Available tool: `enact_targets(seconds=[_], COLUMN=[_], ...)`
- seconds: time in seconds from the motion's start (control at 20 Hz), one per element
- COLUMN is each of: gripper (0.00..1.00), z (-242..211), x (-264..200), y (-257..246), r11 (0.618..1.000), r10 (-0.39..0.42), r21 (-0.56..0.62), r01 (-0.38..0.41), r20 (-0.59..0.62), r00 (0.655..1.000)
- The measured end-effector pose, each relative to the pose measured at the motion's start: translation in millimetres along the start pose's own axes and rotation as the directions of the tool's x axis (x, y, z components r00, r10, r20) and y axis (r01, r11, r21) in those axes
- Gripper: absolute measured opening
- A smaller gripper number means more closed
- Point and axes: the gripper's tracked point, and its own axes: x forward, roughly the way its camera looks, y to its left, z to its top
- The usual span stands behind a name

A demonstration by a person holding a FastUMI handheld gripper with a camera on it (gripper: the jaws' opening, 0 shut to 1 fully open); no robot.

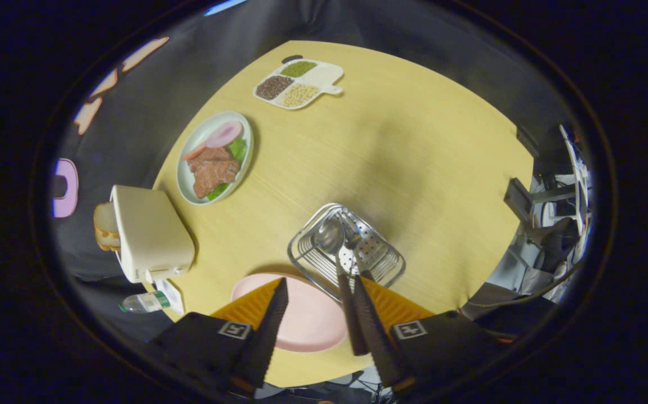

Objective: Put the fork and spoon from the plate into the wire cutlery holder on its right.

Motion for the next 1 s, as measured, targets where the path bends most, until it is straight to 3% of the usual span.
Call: enact_targets(seconds=[0.2, 0.3, 0.7, 1.0], gripper=[0.92, 0.97, 0.97, 0.97], z=[1.0, -2.9, -15.1, -23.0], x=[-9.6, -17.3, -52.2, -78.8], y=[-3.0, -4.7, -3.4, -2.2], r11=[0.997, 0.996, 0.975, 0.945], r10=[-0.025, -0.026, 0.002, 0.11], r21=[-0.069, -0.084, -0.214, -0.326], r01=[0.028, 0.031, 0.049, 0.035], r20=[0.041, 0.066, 0.233, 0.415], r00=[0.999, 0.997, 0.972, 0.903])
